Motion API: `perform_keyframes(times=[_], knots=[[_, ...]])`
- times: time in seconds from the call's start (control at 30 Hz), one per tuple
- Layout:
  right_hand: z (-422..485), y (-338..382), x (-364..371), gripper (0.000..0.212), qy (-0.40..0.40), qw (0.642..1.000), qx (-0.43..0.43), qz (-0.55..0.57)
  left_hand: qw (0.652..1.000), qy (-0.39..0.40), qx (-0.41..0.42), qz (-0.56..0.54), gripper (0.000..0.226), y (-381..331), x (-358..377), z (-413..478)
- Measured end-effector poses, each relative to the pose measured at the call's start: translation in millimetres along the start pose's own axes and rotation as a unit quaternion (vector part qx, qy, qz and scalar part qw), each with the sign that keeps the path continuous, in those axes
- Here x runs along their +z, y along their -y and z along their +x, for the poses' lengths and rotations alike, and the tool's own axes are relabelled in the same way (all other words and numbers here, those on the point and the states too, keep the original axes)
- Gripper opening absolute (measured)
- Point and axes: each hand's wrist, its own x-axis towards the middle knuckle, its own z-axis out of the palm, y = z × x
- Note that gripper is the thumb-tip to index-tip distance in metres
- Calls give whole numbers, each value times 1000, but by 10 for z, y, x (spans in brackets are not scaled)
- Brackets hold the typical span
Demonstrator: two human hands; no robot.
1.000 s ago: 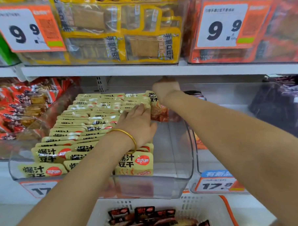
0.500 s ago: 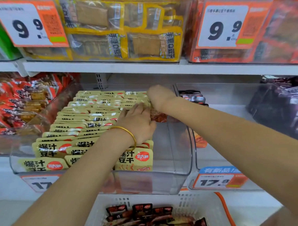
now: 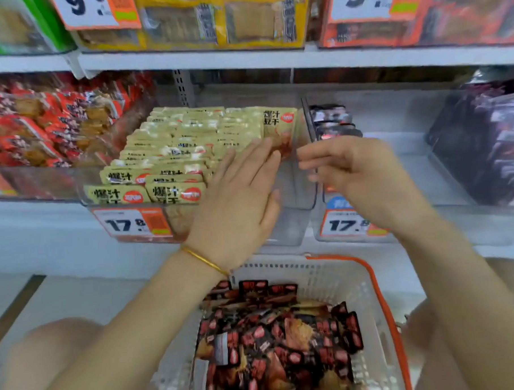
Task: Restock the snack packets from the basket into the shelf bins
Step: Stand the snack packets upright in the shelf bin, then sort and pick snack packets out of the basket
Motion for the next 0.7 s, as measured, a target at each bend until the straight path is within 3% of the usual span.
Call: perform_keyframes(times=[0.13, 0.23, 0.4, 0.57, 0.7], knots=[[-669, -295, 163, 28, 78, 997, 24, -6, 997, -10, 53, -52, 43, -172, 279, -718], [-825, -774, 386, 21, 166, 980, 87, -60, 995, 86, 48, -33, 41, -147, 655, -1096], [-850, -1819, 853, 17, 296, 909, 208, -208, 967, 254, 29, -8, 39, 10, 1262, -1169], [-1142, -2618, 1238, 28, 332, 849, 337, -235, 939, 343, -13, -31, 36, 83, 1659, -1222], [-1219, -2956, 1302, 20, 276, 831, 398, -274, 925, 378, -31, -29, 34, 159, 1816, -1220]])
